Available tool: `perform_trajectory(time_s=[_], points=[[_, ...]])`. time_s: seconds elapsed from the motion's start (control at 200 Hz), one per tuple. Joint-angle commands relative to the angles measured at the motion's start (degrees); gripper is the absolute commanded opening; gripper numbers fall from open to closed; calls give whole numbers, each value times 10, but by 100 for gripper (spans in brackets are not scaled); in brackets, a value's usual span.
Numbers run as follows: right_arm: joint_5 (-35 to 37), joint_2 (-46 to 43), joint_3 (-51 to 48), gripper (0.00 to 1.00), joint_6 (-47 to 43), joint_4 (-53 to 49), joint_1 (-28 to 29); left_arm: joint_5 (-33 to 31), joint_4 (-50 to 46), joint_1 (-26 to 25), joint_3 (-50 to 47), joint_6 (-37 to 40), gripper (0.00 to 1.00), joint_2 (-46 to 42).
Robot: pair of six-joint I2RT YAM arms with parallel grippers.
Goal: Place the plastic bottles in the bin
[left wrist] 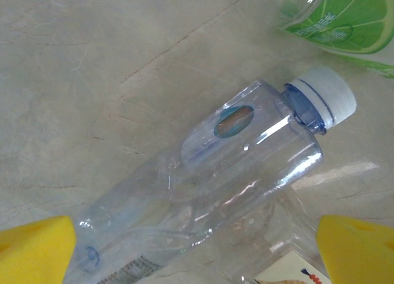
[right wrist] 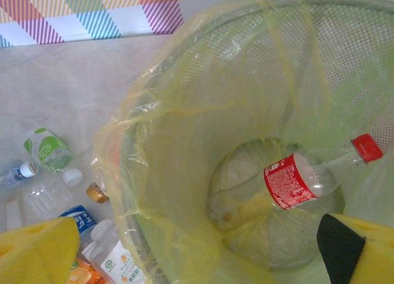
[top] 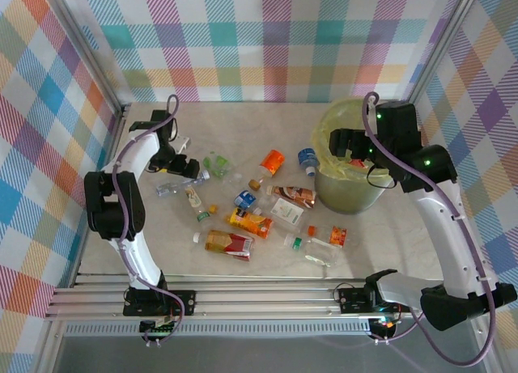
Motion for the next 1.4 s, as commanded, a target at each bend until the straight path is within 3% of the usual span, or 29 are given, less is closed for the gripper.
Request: perform_trajectory(time_s=[0.0, 0.265, 0.605, 0.92, 1.18, 1.395], points=[[4, -3, -11, 100, 6, 10, 4, -3, -27, -8, 13, 20, 100, 28], [10, -9, -18, 100, 4, 13, 4, -9, -13, -21, 20, 17, 100, 50], [12, -24, -32, 100, 7, 24, 4, -82, 2, -7, 51, -19, 100, 89], [11, -22, -41, 100, 21, 32, 4, -62, 30, 28, 45, -40, 98, 111], [6, -17, -45, 100, 29, 55, 4, -50, 46, 46, 48, -53, 90, 130], [-32, -13, -51, 100, 35, 76, 4, -60, 55, 51, 49, -57, 74, 136]])
